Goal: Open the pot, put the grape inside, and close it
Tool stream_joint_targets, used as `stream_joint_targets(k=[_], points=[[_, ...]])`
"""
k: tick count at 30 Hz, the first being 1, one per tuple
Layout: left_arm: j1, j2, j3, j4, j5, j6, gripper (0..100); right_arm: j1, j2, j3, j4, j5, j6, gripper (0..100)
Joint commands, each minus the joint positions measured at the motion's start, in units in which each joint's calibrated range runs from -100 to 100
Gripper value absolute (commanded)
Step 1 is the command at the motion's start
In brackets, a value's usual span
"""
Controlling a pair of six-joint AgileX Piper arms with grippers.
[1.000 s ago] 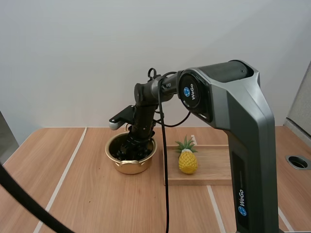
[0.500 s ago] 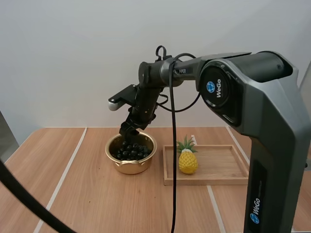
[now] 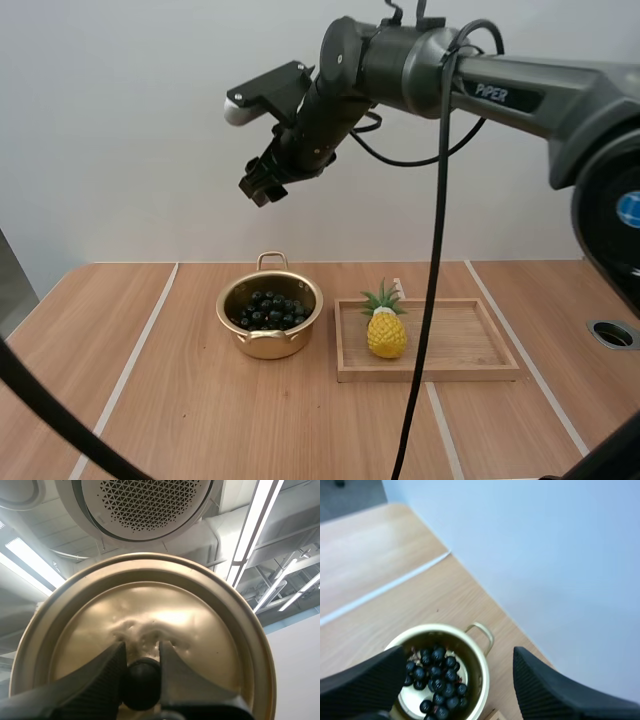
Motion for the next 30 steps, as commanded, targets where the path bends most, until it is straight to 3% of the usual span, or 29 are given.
stream_joint_targets(k=[1,7,16,25,30], points=[[0.01,0.15,-0.24,2.08,0.38,0.17,0,-0.83,-5.21,-0.40,-3.11,-2.76,3.28,100],[0.01,0.15,-0.10,2.94,2.88,0.17,0,-6.95,-10.90,-0.40,-6.94,-5.29,9.89,100],[0.01,2.36,-0.10,2.94,10.05,-0.04,0,-15.88,-16.17,-0.40,-6.72,-7.32,12.52,100],[0.01,7.98,0.36,3.71,25.82,-2.29,0,-20.61,-20.03,-0.40,-6.95,-4.66,17.47,100],[0.01,10.47,5.06,4.89,27.46,-3.16,0,-21.47,-21.03,-0.40,-7.21,1.15,17.59,100]])
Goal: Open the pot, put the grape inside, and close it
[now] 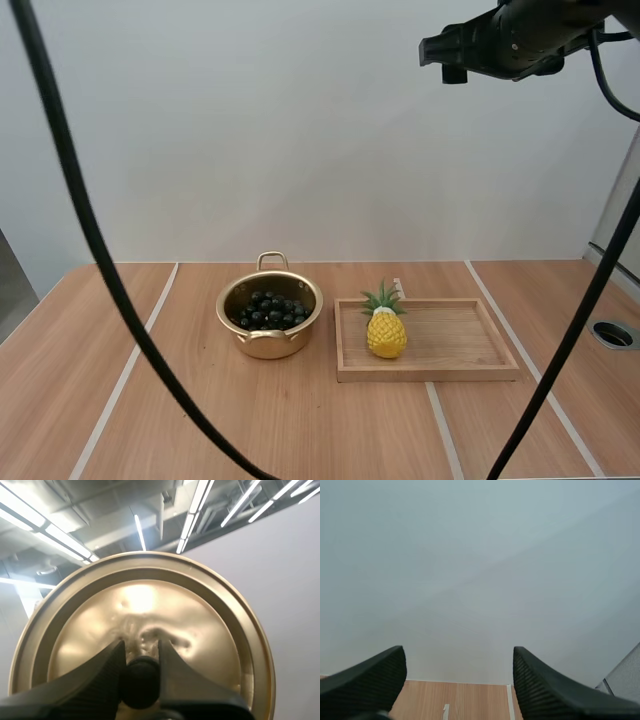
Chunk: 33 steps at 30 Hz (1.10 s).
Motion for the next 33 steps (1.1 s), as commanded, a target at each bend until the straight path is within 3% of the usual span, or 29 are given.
stream_joint_targets(k=[1,3,4,8,12,13,25,33], points=[[0.01,1.70,3.74,1.53,-0.23,-1.64,0,-0.37,-0.99,-0.40,-0.60,3.94,0.44,100],[0.01,2.13,6.61,1.53,-1.16,-2.31,0,-0.37,-0.99,-0.40,-0.83,5.76,0.44,100],[0.01,2.53,8.34,1.53,-1.57,-2.80,0,-0.37,-0.99,-0.40,-0.87,6.38,0.44,93],[0.01,3.80,15.45,1.53,-2.68,-4.25,0,-0.37,-0.99,-0.40,-1.75,7.84,1.46,55],[0.01,5.68,22.17,1.53,-4.19,-4.25,0,-0.37,-1.46,-0.40,-1.75,8.87,1.59,6],[0.01,6.27,23.97,1.53,-4.99,-4.55,0,-0.37,-1.89,-0.40,-1.75,8.87,1.59,0],[0.01,14.37,39.25,1.53,-8.80,-7.16,0,-0.37,-6.01,-0.40,-2.07,8.87,1.59,0],[0.01,17.93,43.57,-4.20,-9.96,-7.17,0,-0.37,-6.75,-0.40,-2.54,12.19,1.59,0]])
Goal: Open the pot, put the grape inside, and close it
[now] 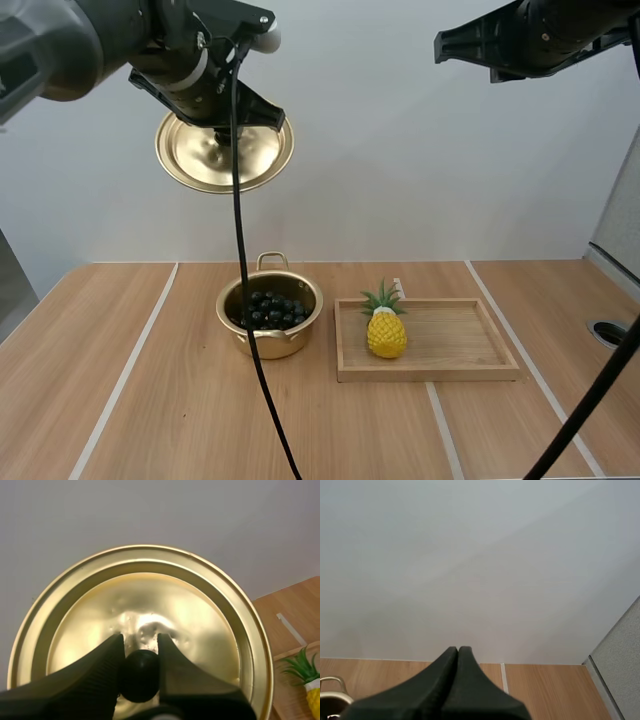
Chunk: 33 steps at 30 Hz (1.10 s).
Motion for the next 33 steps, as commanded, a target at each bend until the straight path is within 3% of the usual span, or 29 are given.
stream_joint_targets(k=[1,14,21,33], points=[[0.01,0.83,1.66,-3.07,-2.97,-0.63,0,-0.20,-0.80,-0.40,-0.79,0.99,0.11,0],[0.01,3.20,13.76,-4.02,-15.28,0.01,0,-0.20,-0.80,-0.40,-0.79,0.99,0.11,0],[0.01,6.19,17.32,-9.92,-15.21,3.31,0,-0.20,-0.80,-0.40,-0.79,0.99,0.11,0],[0.01,13.53,17.89,-11.54,-15.21,4.24,0,-0.20,-0.80,-0.40,-0.79,0.99,0.11,0]])
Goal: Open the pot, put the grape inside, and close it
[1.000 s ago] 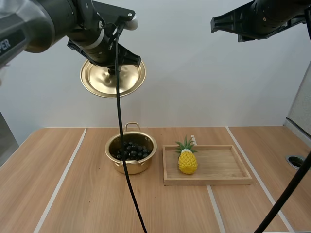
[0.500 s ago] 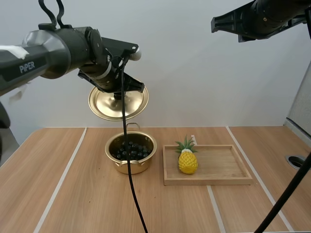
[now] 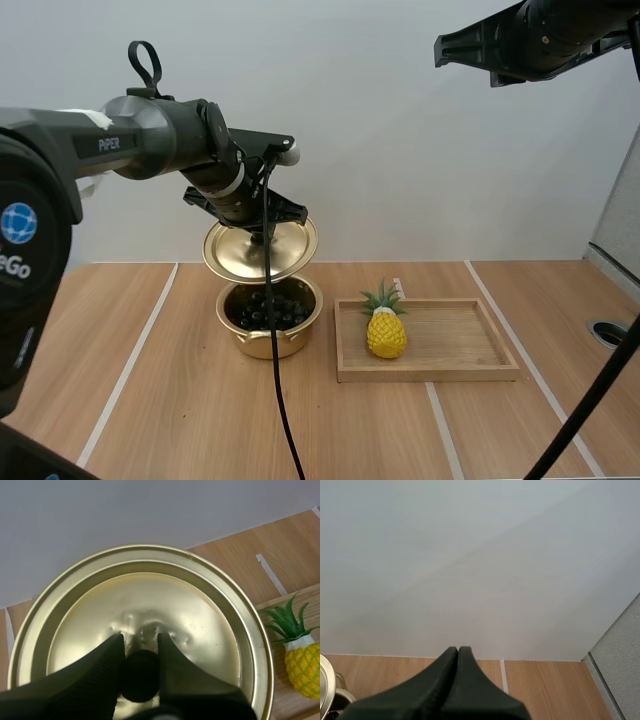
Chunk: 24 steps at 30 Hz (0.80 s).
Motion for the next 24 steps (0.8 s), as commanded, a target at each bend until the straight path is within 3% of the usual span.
stream_joint_targets(k=[1,24], points=[[0.01,1.89,0.31,-1.27,-1.59,0.30,0,-0.20,-0.80,-0.40,-0.38,0.43,0.11,0],[0.01,13.90,0.46,-3.15,-1.00,1.28,0,-0.20,-0.80,-0.40,-0.38,0.43,0.11,0]])
